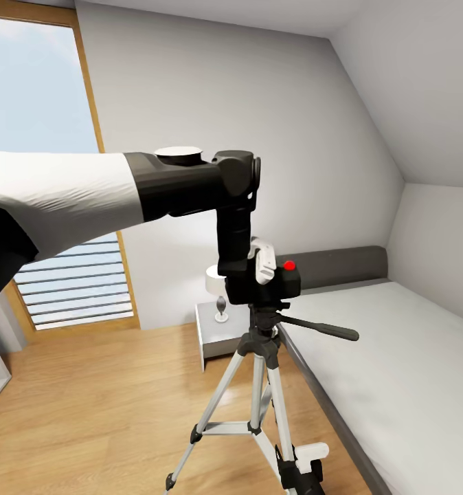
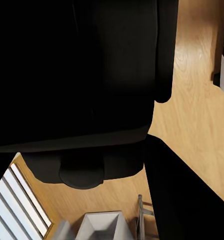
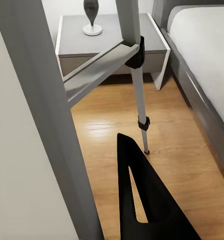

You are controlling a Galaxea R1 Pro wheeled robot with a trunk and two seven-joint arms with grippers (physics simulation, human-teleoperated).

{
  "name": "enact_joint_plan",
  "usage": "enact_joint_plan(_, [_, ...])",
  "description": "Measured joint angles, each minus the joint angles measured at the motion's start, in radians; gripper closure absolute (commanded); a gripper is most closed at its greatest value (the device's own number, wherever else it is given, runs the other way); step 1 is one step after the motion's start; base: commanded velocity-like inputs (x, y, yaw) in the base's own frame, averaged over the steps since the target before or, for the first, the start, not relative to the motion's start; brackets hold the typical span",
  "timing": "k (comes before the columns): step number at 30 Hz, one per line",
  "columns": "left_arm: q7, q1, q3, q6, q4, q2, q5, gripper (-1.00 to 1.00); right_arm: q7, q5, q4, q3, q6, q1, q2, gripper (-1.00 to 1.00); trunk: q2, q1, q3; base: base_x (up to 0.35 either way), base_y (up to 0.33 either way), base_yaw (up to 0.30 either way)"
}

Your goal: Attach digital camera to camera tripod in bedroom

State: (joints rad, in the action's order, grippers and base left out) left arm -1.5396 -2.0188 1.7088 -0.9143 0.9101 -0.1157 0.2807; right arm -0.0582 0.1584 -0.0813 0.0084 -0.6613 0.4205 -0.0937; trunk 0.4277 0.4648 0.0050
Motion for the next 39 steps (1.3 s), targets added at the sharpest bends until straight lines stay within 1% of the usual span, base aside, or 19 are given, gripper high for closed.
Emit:
enact_joint_plan(9, [0.001, 0.000, -0.001, -0.002, -0.007, 0.001, -0.001, 1.00, 0.000, 0.000, 0.000, 0.000, 0.000, 0.000, 0.000, 1.00, 0.000, 0.000, 0.000, 0.000, 0.000, 0.000])
enact_joint_plan(14, [0.004, 0.000, -0.003, -0.002, -0.069, -0.001, -0.003, 1.00, 0.000, 0.000, 0.000, 0.000, 0.000, 0.000, 0.000, 1.00, 0.000, 0.000, 0.000, 0.000, 0.000, 0.000])
enact_joint_plan(19, [0.010, 0.000, -0.005, -0.002, -0.114, -0.004, -0.004, 1.00, 0.000, 0.000, 0.000, 0.000, 0.000, 0.000, 0.000, 1.00, 0.000, 0.000, 0.000, 0.000, 0.000, 0.000])
enact_joint_plan(28, [0.015, 0.000, -0.007, -0.003, -0.134, -0.010, -0.003, 1.00, 0.000, 0.000, 0.000, 0.000, 0.000, 0.000, 0.000, 1.00, 0.000, 0.000, 0.000, 0.000, 0.000, 0.000])
enact_joint_plan(29, [0.016, 0.000, -0.013, -0.003, -0.138, -0.013, -0.003, 1.00, 0.000, 0.000, 0.000, 0.000, 0.000, 0.000, 0.000, 1.00, 0.000, 0.000, 0.000, 0.000, 0.000, 0.000])
enact_joint_plan(31, [0.022, 0.000, -0.036, -0.003, -0.152, -0.020, -0.003, 1.00, 0.000, 0.000, 0.000, 0.000, 0.000, 0.000, 0.000, 1.00, 0.000, 0.000, 0.000, 0.000, 0.000, 0.000])
enact_joint_plan(32, [0.031, 0.000, -0.049, -0.004, -0.160, -0.022, -0.004, 1.00, 0.000, 0.000, 0.000, 0.000, 0.000, 0.000, 0.000, 1.00, 0.000, 0.000, 0.000, 0.000, 0.000, 0.000])
enact_joint_plan(34, [0.054, 0.000, -0.064, -0.004, -0.170, -0.025, -0.005, 1.00, 0.000, 0.000, 0.000, 0.000, 0.000, 0.000, 0.000, 1.00, 0.000, 0.000, 0.000, 0.000, 0.000, 0.000])
enact_joint_plan(36, [0.090, 0.000, -0.073, -0.004, -0.181, -0.028, -0.004, 1.00, 0.000, 0.000, 0.000, 0.000, 0.000, 0.000, 0.000, 1.00, 0.000, 0.000, 0.000, 0.000, 0.000, 0.000])
enact_joint_plan(39, [0.115, 0.000, -0.078, -0.005, -0.188, -0.029, -0.003, 1.00, 0.000, 0.000, 0.000, 0.000, 0.000, 0.000, 0.000, 1.00, 0.000, 0.000, 0.000, 0.000, 0.000, 0.000])
